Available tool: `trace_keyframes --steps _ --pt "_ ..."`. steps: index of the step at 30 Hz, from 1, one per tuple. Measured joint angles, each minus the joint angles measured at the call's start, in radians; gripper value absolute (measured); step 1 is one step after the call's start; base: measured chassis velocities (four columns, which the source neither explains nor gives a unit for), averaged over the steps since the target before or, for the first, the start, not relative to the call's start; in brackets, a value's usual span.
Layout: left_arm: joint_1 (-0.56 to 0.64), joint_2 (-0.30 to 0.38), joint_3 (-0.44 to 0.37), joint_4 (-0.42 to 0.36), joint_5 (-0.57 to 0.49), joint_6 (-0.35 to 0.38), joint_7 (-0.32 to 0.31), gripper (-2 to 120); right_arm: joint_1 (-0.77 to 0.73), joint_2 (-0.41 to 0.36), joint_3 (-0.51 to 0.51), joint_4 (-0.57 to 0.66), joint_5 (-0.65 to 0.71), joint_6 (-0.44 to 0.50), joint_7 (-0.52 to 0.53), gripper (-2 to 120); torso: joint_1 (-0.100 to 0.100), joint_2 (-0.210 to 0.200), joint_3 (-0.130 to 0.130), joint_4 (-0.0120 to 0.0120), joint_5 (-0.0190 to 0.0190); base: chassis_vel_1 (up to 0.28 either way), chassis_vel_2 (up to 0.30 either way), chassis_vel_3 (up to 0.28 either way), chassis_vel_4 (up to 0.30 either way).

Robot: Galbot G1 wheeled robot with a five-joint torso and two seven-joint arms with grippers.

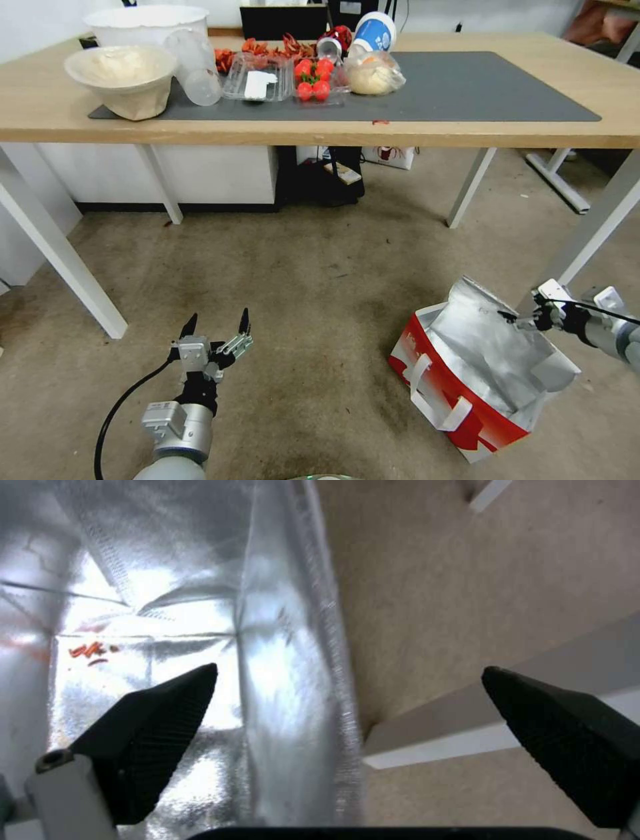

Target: Pick up the food delivery bag from the floor and place it on the table.

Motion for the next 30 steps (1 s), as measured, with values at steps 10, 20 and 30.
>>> trace_keyframes --steps 10,20,30 --pt "-0.007 -0.002 0.001 0.009 0.001 0.0 -0.002 100 0.062 0.023 -0.074 -0.049 -0.009 -0.003 -0.005 100 0.0 0.001 0.0 0.0003 0.0 0.0 0.0 0.0 0.0" --pt "-0.015 -0.003 0.001 0.031 -0.001 -0.003 -0.006 100 0.118 0.078 -0.145 -0.114 -0.019 0.045 -0.036 100 0.0 0.001 0.0 0.0003 -0.0001 0.0 0.0 0.0 0.0" --pt "-0.019 -0.006 0.004 0.038 -0.021 -0.005 -0.009 100 0.141 0.119 -0.168 -0.18 -0.017 0.125 -0.07 100 0.0 0.001 0.0 0.0002 -0.0001 0.0 0.0 0.0 0.0"
